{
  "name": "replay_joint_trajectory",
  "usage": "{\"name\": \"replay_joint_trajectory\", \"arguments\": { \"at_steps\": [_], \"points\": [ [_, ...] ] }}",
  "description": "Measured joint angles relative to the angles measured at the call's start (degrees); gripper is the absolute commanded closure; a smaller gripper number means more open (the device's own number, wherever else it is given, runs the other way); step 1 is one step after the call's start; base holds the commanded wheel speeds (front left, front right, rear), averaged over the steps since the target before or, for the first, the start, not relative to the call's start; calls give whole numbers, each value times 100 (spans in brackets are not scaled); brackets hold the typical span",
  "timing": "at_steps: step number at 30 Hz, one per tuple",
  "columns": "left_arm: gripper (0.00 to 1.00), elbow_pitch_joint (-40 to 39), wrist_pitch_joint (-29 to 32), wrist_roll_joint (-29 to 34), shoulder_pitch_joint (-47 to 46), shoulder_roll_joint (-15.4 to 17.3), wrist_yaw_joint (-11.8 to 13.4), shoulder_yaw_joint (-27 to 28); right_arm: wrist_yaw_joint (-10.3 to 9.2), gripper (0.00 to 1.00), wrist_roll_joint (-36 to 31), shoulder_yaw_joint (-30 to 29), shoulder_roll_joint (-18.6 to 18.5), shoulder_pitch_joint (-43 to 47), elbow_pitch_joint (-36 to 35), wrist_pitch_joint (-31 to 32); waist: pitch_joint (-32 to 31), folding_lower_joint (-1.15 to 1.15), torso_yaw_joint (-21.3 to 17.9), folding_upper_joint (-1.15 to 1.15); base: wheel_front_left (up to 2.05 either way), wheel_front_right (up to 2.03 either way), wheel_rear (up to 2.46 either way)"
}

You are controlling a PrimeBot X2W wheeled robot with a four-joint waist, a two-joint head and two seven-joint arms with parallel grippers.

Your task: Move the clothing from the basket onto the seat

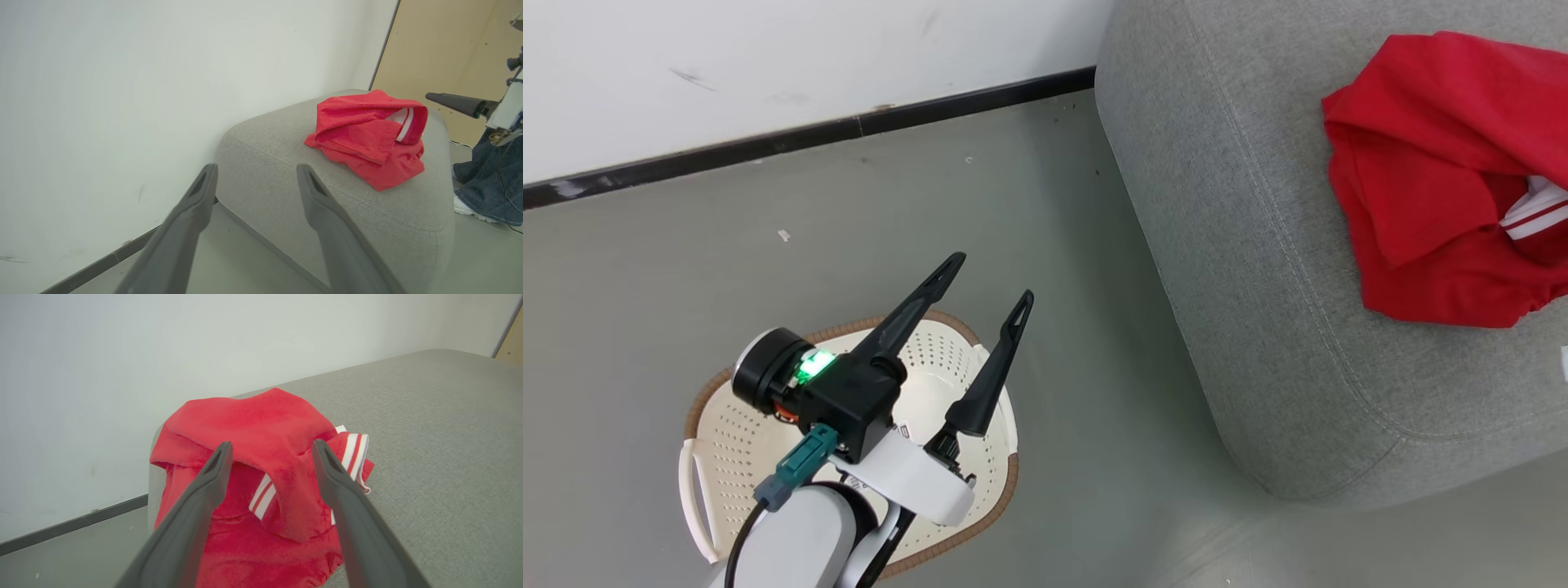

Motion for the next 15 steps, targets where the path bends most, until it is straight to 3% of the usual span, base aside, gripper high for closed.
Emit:
{"name": "replay_joint_trajectory", "arguments": {
  "at_steps": [15],
  "points": [
    [0, 398, -466, -263, 602, -83, 377, 547, -1, 0, -47, 1121, 104, 109, -808, -1, -504, 0, 287, 0, 0, 0, 0]
  ]
}}
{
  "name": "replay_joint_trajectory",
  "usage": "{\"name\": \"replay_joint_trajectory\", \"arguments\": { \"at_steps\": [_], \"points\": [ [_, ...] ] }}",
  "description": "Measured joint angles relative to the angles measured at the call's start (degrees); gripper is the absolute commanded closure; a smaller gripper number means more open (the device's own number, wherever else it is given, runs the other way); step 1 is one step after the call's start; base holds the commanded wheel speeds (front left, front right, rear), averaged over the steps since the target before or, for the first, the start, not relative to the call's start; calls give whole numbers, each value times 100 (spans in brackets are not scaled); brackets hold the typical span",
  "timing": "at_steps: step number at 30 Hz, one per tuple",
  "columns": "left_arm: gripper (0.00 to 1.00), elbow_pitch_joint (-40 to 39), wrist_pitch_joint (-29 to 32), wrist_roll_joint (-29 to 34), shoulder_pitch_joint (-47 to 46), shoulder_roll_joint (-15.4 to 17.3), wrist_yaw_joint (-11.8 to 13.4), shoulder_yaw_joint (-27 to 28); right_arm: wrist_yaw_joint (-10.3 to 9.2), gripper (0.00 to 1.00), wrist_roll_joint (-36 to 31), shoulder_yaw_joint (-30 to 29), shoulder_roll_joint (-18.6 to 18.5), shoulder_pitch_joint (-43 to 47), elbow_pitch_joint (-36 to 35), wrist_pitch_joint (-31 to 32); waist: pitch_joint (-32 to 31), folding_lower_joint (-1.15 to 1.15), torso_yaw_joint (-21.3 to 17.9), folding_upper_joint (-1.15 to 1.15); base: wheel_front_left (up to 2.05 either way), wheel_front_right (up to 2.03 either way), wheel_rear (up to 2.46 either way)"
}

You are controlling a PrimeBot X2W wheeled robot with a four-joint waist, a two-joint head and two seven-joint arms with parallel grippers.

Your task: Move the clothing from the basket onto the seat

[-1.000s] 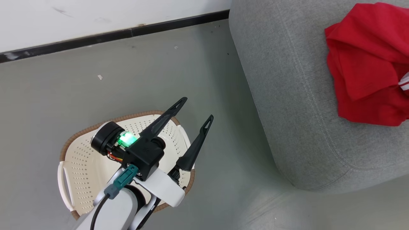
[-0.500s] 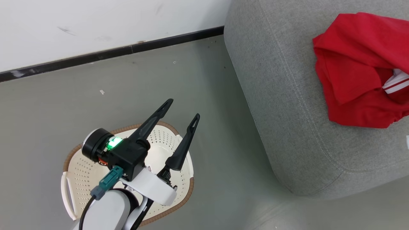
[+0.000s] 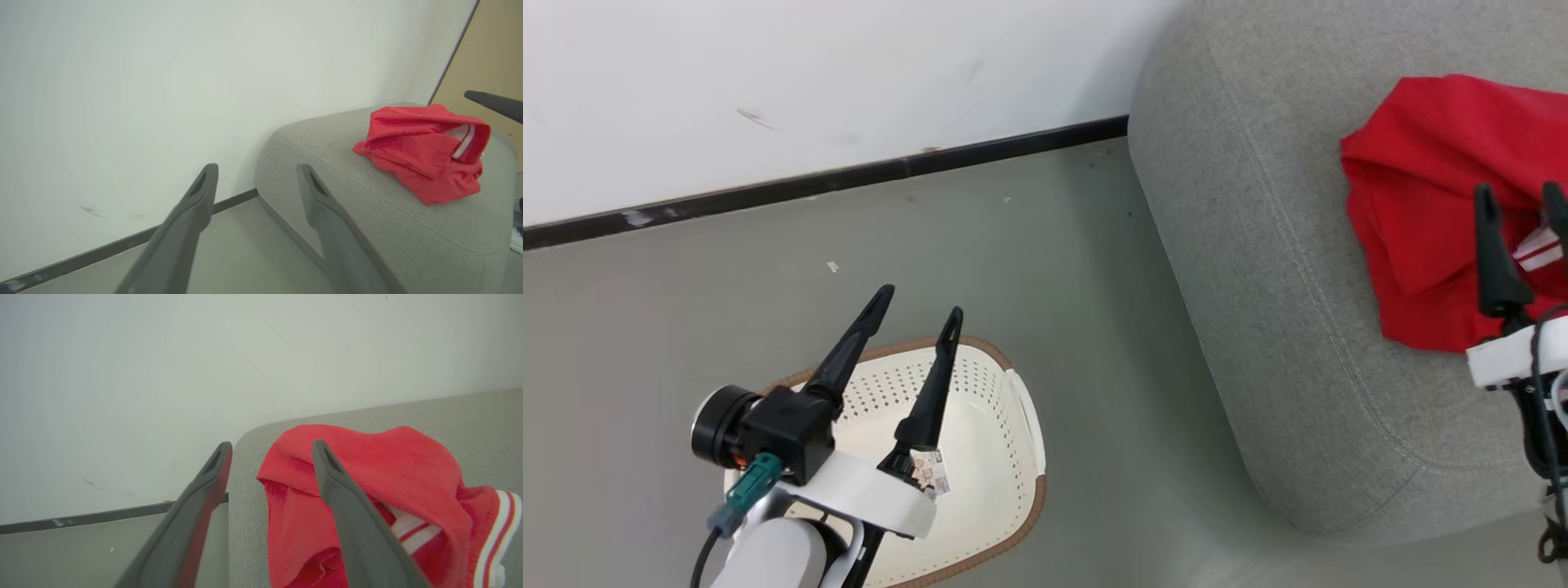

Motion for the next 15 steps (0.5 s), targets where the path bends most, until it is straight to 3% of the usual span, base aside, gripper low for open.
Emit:
{"name": "replay_joint_trajectory", "arguments": {
  "at_steps": [15],
  "points": [
    [0, 409, -377, -248, 582, -56, 389, 584, 0, 0, -92, 726, 303, -52, -226, 1, -477, 0, 579, 0, 0, 0, 0]
  ]
}}
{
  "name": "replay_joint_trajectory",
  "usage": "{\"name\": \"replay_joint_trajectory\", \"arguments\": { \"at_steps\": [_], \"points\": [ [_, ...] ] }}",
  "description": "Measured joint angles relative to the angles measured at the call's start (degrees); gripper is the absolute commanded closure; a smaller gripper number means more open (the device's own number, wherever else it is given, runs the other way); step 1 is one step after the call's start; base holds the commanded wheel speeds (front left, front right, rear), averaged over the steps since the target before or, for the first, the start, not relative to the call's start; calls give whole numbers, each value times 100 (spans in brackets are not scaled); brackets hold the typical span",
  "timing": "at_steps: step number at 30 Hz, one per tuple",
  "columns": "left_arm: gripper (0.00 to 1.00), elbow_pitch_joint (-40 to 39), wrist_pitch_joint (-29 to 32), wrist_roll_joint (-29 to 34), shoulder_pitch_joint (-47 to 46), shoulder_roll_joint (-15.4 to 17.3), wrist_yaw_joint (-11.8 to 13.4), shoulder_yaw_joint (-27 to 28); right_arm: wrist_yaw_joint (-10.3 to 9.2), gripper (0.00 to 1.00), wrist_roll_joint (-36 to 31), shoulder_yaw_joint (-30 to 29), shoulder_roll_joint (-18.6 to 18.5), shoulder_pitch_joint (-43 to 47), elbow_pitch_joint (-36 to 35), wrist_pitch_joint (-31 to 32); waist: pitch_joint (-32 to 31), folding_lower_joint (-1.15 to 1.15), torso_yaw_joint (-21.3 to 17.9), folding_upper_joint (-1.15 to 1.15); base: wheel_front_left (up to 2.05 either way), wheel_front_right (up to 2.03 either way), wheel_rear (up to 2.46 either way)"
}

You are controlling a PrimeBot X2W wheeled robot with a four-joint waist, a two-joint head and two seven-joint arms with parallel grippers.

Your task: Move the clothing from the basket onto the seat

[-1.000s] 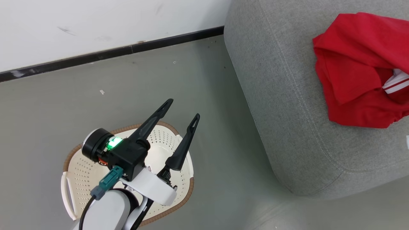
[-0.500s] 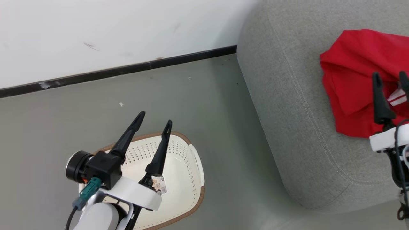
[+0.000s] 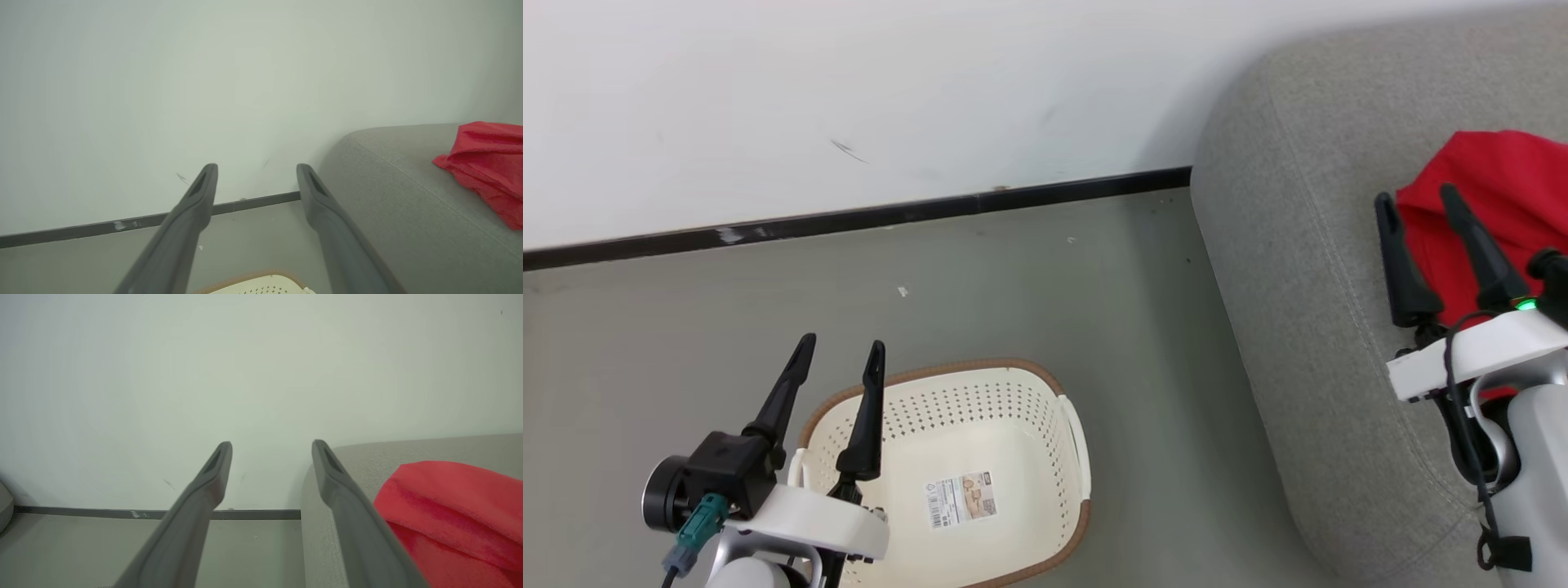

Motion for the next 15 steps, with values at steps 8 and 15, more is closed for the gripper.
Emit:
{"name": "replay_joint_trajectory", "arguments": {
  "at_steps": [8, 15],
  "points": [
    [0, 194, -102, -167, 236, -58, 187, 261, 0, 0, -151, 263, 175, 81, -37, -1, -283, 0, 306, 0, 0, 0, 0],
    [0, 372, -153, -181, 372, -63, 323, 469, 0, 0, -225, 363, 285, 428, -27, 0, -531, 0, 565, 0, 0, 0, 0]
  ]
}}
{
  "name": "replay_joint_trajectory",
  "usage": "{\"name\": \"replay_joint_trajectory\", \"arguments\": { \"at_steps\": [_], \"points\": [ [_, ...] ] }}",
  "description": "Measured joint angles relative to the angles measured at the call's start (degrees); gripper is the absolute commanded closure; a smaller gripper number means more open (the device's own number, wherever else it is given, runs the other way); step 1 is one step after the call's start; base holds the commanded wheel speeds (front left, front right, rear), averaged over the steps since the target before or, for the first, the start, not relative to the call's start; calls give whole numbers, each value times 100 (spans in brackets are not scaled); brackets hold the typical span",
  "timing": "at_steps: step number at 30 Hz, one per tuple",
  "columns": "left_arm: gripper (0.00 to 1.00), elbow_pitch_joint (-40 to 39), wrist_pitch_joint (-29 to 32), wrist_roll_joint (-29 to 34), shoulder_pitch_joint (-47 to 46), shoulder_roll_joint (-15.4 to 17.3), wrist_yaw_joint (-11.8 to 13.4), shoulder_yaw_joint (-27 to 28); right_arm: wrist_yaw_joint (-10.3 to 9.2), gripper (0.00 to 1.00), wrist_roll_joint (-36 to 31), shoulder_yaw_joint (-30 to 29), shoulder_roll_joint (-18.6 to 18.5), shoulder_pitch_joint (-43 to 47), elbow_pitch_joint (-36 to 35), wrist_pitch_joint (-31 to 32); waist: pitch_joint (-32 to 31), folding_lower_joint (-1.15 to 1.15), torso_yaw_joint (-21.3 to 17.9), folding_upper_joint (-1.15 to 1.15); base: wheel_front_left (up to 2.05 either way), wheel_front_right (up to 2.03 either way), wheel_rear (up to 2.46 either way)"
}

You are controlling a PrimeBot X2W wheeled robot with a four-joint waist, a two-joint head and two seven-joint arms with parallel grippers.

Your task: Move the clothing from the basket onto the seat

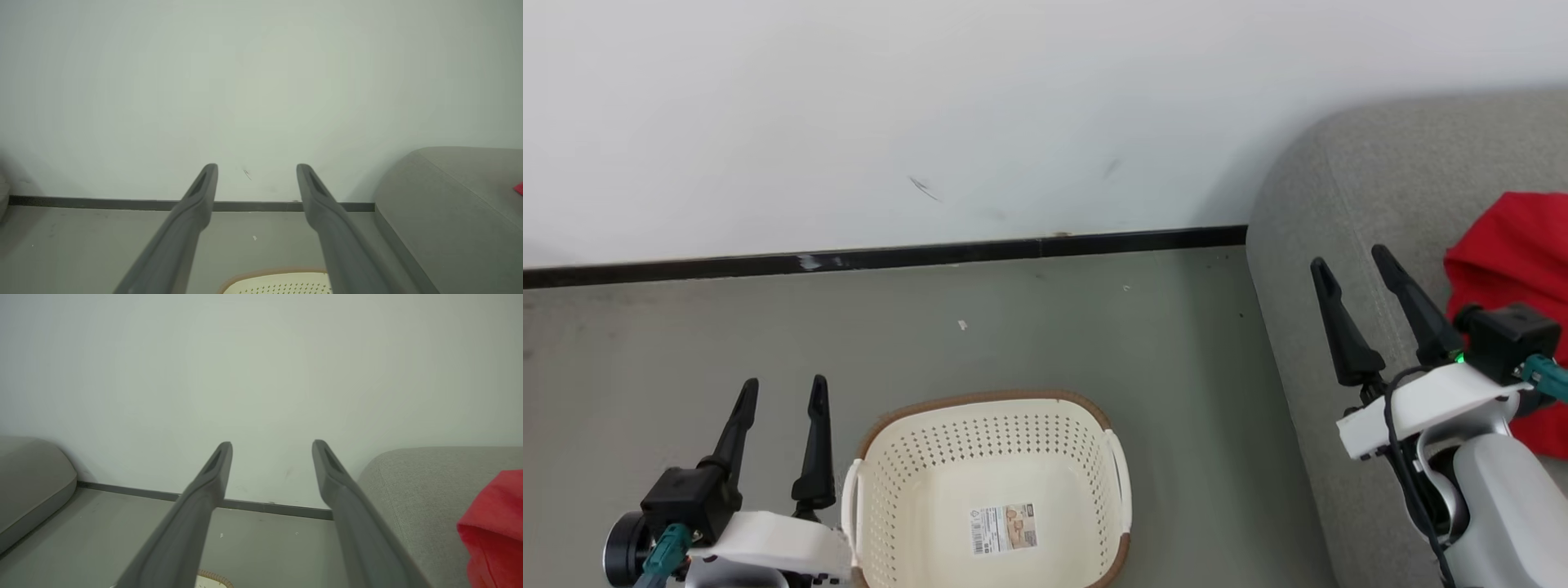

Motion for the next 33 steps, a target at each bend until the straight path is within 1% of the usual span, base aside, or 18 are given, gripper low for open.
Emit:
{"name": "replay_joint_trajectory", "arguments": {
  "at_steps": [4, 11, 17, 23, 33],
  "points": [
    [0, 125, -1, 10, 77, 10, 63, 35, 0, 0, -105, -89, 90, 225, 14, 0, -138, 0, 139, 0, 0, 0, 0],
    [0, 276, -20, 13, 114, -1, 62, 4, 0, 0, -288, -155, 353, 697, -4, 0, -369, 0, 344, 0, 0, 0, 0],
    [0, 394, -45, 13, 187, -4, 56, -5, 0, 0, -385, -336, 469, 1106, -57, 0, -551, 0, 467, 0, 0, 0, 0],
    [0, 509, -49, 12, 227, -5, 55, -16, 0, 0, -457, -379, 576, 1490, -159, 0, -709, 0, 533, 0, 0, 0, 0],
    [0, 604, -52, 13, 333, -21, 55, -38, 0, 0, -539, -328, 647, 1847, -304, 2, -848, 0, 530, 0, 0, 0, 0]
  ]
}}
